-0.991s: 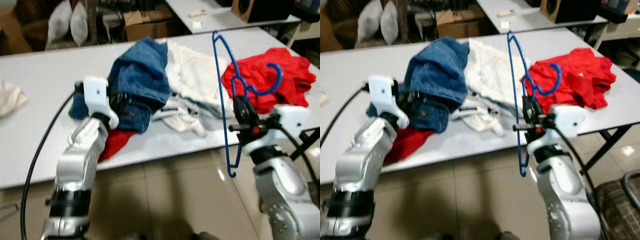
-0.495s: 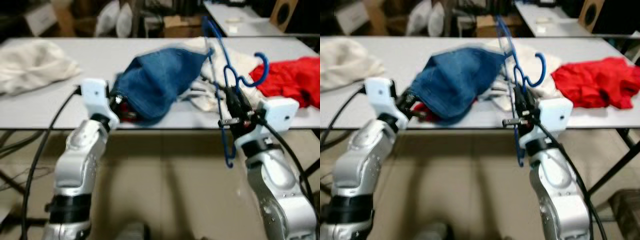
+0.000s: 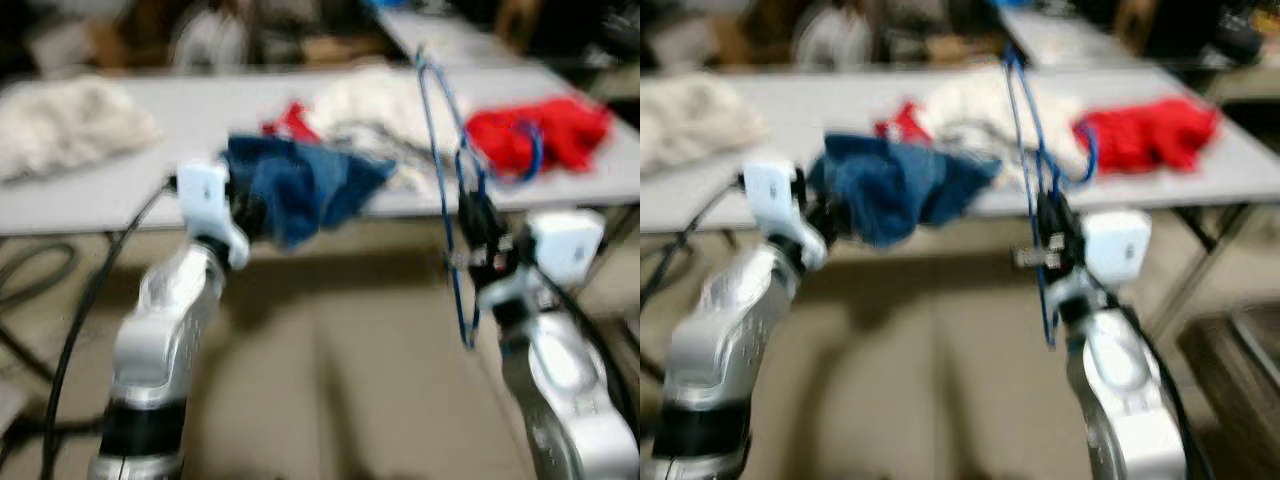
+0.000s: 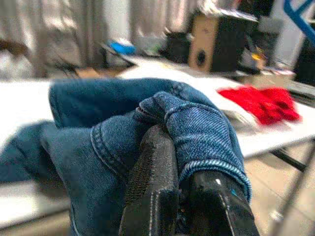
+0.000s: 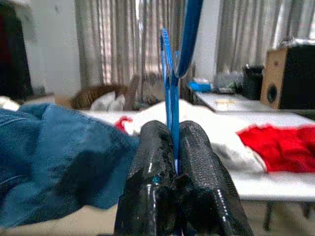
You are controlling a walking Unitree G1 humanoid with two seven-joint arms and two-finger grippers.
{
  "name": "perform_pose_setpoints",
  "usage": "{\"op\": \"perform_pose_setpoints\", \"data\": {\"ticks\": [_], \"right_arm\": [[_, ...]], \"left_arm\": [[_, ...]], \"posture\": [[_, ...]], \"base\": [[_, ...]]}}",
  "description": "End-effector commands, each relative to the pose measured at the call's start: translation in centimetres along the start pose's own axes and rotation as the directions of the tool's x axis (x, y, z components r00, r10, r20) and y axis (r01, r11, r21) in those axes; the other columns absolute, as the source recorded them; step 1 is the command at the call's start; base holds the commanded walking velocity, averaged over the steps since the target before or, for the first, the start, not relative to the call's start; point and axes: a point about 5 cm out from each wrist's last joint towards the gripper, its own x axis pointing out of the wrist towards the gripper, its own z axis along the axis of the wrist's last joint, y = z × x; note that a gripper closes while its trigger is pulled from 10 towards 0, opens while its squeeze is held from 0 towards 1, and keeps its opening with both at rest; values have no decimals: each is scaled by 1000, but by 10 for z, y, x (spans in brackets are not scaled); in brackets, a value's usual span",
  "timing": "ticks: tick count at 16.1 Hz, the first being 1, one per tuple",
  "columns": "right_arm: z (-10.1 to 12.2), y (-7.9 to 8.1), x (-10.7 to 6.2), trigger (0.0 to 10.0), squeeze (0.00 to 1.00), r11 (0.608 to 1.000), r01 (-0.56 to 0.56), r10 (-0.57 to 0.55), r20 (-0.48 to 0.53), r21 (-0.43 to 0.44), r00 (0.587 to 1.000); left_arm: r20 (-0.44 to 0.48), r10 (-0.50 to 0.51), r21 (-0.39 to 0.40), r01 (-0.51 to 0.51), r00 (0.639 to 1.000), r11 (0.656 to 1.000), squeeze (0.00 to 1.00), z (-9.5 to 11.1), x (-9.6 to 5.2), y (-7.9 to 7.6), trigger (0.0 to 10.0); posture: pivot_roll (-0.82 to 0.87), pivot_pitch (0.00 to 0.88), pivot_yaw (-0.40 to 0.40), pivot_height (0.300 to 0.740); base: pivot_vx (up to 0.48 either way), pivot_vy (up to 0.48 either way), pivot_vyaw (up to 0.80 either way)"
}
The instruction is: Hang hanger
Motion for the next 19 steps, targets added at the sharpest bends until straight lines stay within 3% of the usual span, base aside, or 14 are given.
{"op": "perform_pose_setpoints", "data": {"ticks": [1,12,14,17,18,19], "right_arm": [[7,1,0,10000,0,1000,-8,8,32,-13,999],[5,3,-2,10000,0,1000,-28,28,9,-10,1000],[-14,2,-7,10000,0,998,-53,51,-119,-16,992],[-42,9,-25,10000,0,978,-209,197,-306,-5,931],[-45,10,-28,10000,0,971,-237,221,-330,-10,918],[-49,3,-33,10000,0,953,-303,277,-382,-8,882]], "left_arm": [[9,-9,8,9,1000,1000,0,4,-1,-1,10000],[-12,-20,9,20,1000,1000,0,0,-8,-3,10000],[-132,-5,53,12,991,999,0,-20,-9,3,10000],[-403,-40,175,120,914,977,0,-66,-31,10,10000],[-434,-33,175,120,900,977,0,-71,-34,12,10000],[-498,-18,152,107,867,983,0,-86,-29,20,0]], "posture": [[-71,0,28,740],[-70,0,18,740],[-67,0,16,740],[-65,0,16,740],[-65,0,16,740],[-55,0,6,740]], "base": [[-247,0,0],[-243,0,0],[0,0,0],[0,0,0],[0,0,0],[0,0,0]]}}
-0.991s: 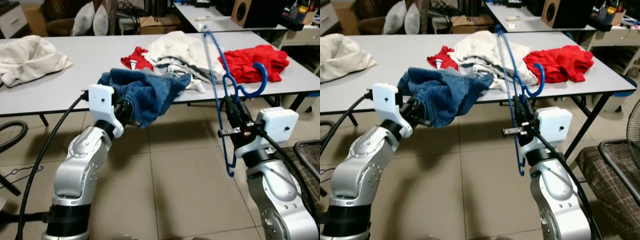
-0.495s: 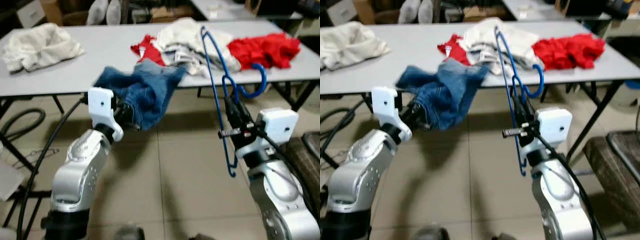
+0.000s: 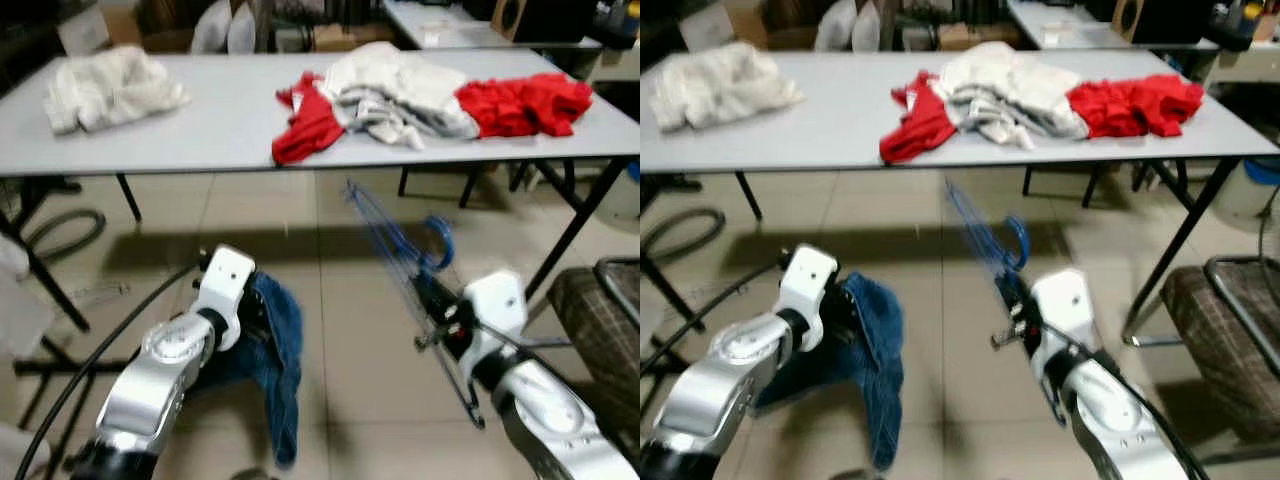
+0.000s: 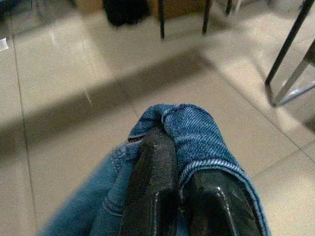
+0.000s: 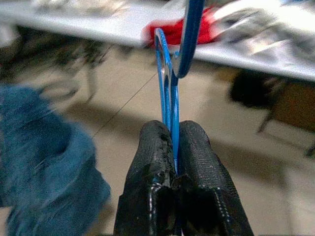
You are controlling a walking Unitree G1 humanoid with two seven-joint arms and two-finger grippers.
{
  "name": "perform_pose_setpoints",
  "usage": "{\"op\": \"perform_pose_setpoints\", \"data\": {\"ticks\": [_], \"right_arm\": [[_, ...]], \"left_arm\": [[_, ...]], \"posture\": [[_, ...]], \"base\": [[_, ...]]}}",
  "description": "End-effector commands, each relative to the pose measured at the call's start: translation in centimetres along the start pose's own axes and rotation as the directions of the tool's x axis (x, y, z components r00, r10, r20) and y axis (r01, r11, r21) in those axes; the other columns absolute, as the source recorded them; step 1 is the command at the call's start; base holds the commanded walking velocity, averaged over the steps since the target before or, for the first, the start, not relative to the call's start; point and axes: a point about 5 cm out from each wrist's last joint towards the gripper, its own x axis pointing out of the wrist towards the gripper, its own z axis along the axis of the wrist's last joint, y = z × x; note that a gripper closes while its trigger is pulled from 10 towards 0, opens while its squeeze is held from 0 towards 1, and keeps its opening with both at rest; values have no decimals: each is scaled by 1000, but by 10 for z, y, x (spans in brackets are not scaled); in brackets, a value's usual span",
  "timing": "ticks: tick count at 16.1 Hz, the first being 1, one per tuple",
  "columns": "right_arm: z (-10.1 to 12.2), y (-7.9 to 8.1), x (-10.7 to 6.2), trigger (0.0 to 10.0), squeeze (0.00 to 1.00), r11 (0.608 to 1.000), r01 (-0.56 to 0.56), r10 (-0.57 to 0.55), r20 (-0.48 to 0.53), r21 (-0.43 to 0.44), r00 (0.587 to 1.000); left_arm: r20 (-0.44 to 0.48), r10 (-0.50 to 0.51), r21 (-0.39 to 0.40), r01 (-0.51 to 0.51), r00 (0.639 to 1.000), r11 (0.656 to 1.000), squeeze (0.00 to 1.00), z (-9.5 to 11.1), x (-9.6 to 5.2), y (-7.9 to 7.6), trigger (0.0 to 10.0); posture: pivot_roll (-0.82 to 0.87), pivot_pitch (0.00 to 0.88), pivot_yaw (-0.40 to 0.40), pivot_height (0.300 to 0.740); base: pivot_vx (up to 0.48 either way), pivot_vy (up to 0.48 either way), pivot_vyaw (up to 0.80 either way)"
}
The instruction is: Hang hanger
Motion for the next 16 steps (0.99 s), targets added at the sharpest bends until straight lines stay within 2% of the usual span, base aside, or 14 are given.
{"op": "perform_pose_setpoints", "data": {"ticks": [1,3,5,9,12,16], "right_arm": [[4,-4,-1,10000,0,1000,-23,23,5,-8,1000],[-6,-12,-8,10000,0,995,-94,92,-68,-31,993],[-15,-11,-16,10000,0,982,-189,186,-131,-5,974],[-9,7,-21,10000,0,930,-365,366,-91,34,926],[-9,16,-17,10000,0,908,-414,418,-79,60,905],[-6,25,-11,10000,0,892,-442,447,-39,92,894]], "left_arm": [[-7,22,0,-22,1000,1000,0,5,5,7,0],[-152,114,-30,-119,982,992,0,-5,24,28,0],[-186,173,44,-168,967,985,0,3,33,44,0],[-90,188,45,-184,978,982,0,45,45,54,0],[-40,189,13,-189,981,982,0,67,51,52,0],[-14,204,-17,-204,979,979,0,84,53,54,0]], "posture": [[-55,0,6,740],[-46,0,7,740],[-43,0,21,740],[-46,0,55,740],[-35,0,58,740],[-10,0,61,740]], "base": [[0,0,0],[0,0,0],[0,0,0],[0,0,0],[0,0,0],[0,0,0]]}}
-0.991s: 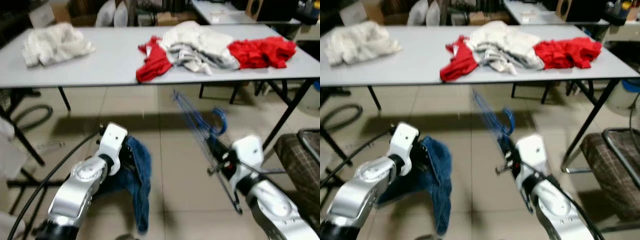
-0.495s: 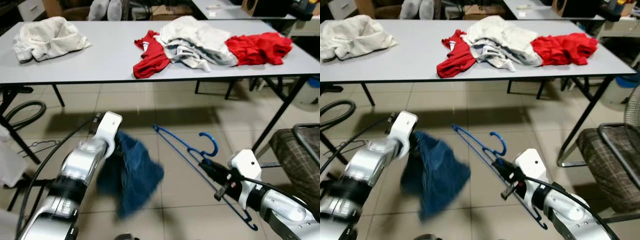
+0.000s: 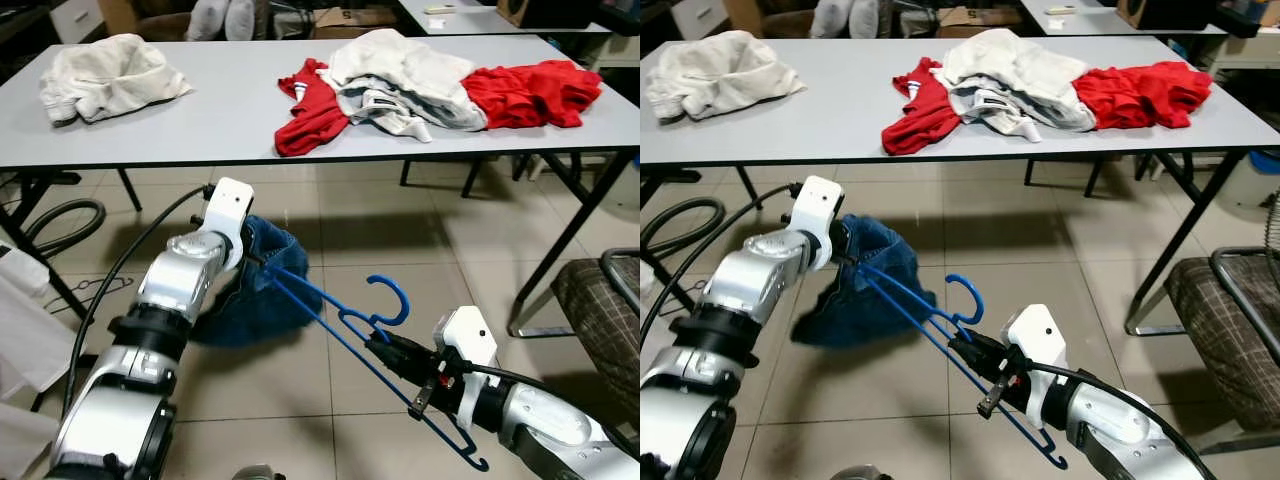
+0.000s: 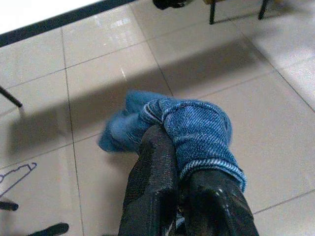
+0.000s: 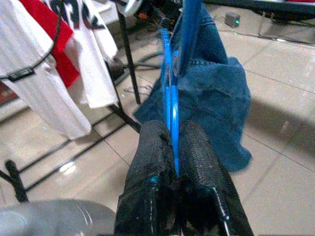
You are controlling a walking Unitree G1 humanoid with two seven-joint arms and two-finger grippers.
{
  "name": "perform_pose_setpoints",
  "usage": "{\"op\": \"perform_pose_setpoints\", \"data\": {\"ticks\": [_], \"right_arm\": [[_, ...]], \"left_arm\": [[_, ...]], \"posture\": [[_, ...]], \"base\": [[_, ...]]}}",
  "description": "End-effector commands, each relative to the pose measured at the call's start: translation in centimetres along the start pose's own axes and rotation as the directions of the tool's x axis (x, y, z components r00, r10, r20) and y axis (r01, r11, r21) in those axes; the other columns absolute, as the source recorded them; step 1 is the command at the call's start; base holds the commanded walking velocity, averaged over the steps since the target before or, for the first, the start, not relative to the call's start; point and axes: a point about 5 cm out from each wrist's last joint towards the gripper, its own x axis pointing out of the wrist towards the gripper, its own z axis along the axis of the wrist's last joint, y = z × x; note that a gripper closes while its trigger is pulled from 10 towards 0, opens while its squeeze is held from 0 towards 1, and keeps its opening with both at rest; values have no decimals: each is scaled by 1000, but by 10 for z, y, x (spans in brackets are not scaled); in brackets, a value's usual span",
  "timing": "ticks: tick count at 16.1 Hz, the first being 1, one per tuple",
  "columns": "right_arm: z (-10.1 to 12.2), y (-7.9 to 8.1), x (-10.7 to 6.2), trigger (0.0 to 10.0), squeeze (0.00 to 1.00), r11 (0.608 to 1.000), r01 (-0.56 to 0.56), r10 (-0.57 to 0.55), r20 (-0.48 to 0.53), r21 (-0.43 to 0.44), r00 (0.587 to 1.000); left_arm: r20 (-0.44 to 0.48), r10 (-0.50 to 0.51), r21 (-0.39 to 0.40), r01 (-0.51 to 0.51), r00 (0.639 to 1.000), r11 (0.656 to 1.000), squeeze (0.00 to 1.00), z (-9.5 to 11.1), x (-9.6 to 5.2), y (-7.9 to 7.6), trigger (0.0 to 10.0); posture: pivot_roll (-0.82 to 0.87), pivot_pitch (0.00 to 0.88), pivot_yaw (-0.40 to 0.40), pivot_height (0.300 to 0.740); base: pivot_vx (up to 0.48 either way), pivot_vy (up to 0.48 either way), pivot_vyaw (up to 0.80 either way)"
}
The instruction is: Hang hanger
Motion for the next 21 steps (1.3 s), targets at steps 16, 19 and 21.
{"op": "perform_pose_setpoints", "data": {"ticks": [16,19,21], "right_arm": [[-5,-29,23,10000,0,972,214,-215,7,93,977],[-5,-34,14,10000,0,960,264,-266,3,91,964],[-3,-33,11,10000,0,959,270,-272,6,91,962]], "left_arm": [[56,9,-72,-5,998,997,0,31,-8,-11,0],[66,6,-50,-3,998,999,0,34,-7,-13,0],[67,8,-51,-4,998,999,0,35,-7,-14,0]], "posture": [[15,0,41,740],[1,0,48,740],[-1,0,50,740]], "base": [[0,0,0],[0,0,0],[0,0,0]]}}
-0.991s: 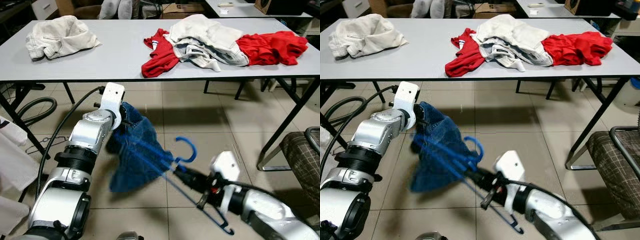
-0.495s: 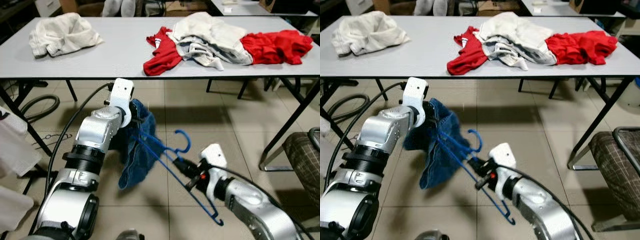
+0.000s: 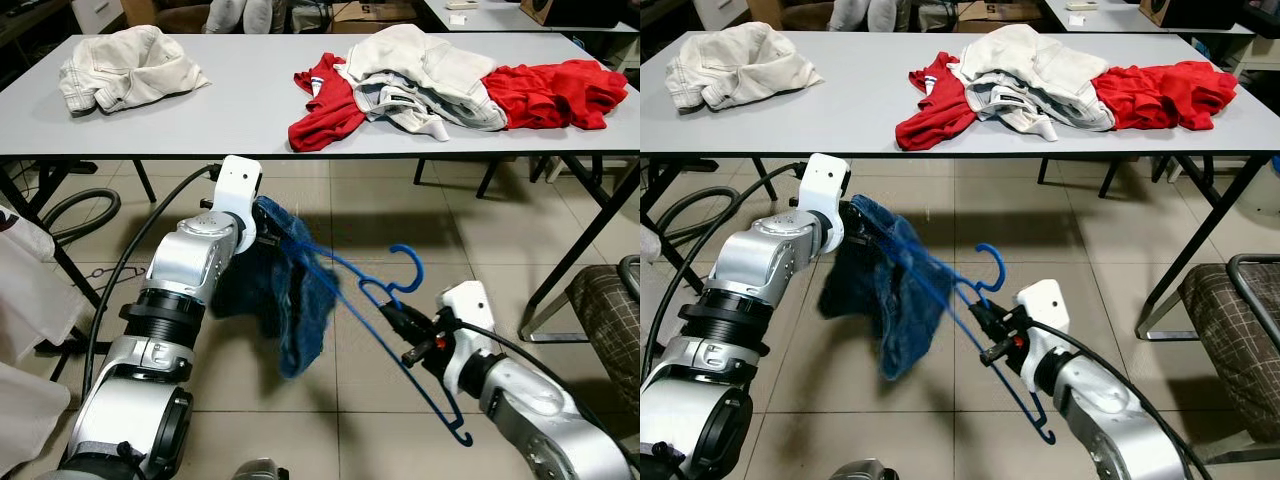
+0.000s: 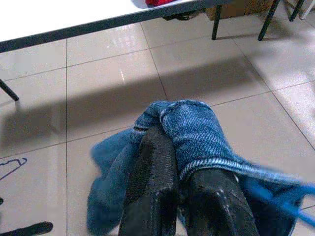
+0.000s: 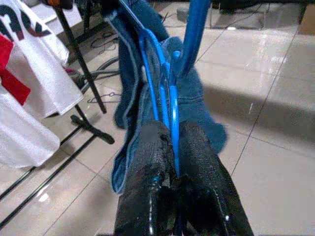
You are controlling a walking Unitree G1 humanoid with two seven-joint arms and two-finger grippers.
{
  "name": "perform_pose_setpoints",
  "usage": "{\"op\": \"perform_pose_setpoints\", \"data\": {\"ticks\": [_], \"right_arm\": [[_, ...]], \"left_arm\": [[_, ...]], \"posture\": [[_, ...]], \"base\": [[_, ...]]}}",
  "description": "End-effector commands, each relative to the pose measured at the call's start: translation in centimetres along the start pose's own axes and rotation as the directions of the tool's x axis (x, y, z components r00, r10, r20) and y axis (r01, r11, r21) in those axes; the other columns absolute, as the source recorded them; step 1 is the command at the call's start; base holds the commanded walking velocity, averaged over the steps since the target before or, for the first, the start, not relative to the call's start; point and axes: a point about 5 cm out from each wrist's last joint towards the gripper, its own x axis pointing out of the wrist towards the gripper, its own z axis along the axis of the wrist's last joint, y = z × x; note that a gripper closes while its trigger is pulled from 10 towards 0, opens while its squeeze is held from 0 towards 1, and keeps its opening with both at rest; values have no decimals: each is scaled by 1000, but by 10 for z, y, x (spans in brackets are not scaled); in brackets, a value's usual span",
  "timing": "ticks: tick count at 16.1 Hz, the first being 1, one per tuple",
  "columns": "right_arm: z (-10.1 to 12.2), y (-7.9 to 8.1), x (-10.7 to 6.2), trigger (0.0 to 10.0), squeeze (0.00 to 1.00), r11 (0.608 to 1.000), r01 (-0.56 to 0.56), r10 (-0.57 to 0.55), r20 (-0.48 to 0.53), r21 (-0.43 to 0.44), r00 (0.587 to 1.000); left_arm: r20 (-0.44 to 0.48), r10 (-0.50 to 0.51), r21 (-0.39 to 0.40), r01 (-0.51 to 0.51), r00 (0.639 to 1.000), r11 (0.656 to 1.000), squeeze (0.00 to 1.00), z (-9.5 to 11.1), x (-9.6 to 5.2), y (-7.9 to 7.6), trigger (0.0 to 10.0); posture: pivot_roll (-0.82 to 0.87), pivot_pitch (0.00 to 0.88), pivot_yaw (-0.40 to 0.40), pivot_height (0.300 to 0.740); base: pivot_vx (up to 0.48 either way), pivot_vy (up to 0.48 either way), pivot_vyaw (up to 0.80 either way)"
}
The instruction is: Hang hanger
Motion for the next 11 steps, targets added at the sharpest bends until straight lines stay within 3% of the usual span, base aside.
{"op": "perform_pose_setpoints", "data": {"ticks": [1,6,9,11], "right_arm": [[3,-2,-4,10000,0,1000,21,-21,5,-1,1000],[7,1,-8,10000,0,1000,-6,6,23,-16,1000],[3,-6,6,10000,0,999,37,-37,1,-11,999],[0,-7,14,10000,0,998,57,-57,-11,2,998]], "left_arm": [[29,12,13,-12,1000,1000,0,9,-1,1,0],[37,-24,47,23,999,999,0,10,-2,-3,0],[36,-128,34,127,991,991,0,15,-6,-18,0],[40,-145,3,145,989,989,0,18,-7,-22,0]], "posture": [[-1,0,49,740],[-3,0,47,740],[-4,0,49,740],[-1,0,47,740]], "base": [[0,0,0],[0,0,0],[0,0,0],[0,0,0]]}}
